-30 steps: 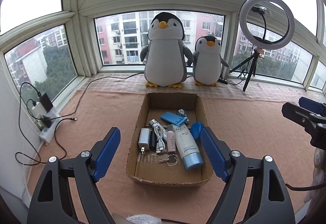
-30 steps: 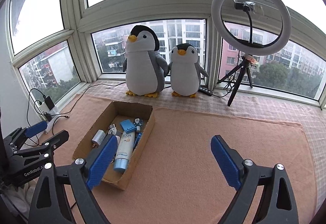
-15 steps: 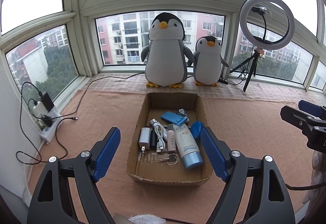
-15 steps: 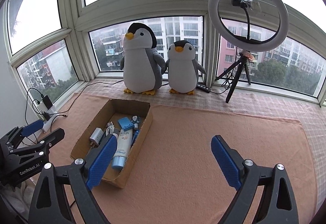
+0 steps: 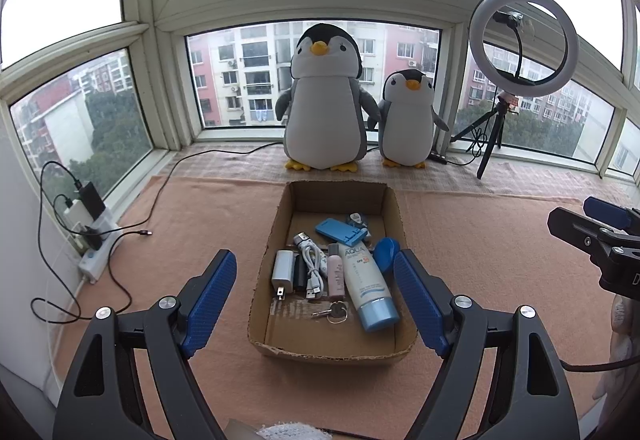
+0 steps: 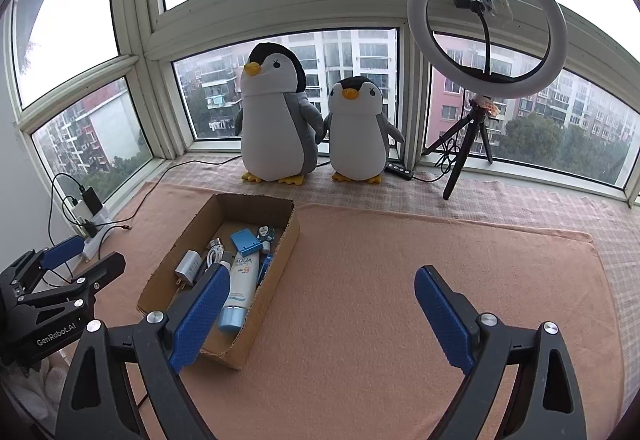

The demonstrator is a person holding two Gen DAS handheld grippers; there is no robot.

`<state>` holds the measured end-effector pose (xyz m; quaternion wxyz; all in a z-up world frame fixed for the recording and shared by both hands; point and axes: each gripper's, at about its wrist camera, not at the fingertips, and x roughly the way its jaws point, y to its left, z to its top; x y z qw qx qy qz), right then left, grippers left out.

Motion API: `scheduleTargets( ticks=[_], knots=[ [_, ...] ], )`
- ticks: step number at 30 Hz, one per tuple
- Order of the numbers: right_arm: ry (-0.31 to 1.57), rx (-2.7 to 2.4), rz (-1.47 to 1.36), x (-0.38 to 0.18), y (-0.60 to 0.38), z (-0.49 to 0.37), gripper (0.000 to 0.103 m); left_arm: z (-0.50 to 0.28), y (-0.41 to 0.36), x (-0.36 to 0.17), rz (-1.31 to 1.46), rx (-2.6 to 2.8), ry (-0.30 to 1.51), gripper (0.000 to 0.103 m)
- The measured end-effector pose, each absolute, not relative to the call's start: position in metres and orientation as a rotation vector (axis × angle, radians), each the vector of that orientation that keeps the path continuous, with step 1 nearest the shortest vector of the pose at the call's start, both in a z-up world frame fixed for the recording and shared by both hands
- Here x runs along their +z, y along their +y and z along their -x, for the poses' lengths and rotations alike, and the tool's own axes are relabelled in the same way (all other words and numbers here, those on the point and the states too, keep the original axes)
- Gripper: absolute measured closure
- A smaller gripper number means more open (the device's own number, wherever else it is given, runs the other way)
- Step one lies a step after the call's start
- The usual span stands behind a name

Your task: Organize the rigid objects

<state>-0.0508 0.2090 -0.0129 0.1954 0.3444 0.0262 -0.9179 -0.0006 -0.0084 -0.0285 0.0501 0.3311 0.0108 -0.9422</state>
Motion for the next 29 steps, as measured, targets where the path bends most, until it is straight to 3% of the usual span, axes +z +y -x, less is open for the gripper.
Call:
scheduleTargets(
  ticks=[29],
  knots=[
    [0.083, -2.570, -0.978, -0.0161, 0.2072, 0.0510, 0.011, 0.0014, -0.0087, -0.0283, -1.019, -2.864, 0.034, 0.022]
  ],
)
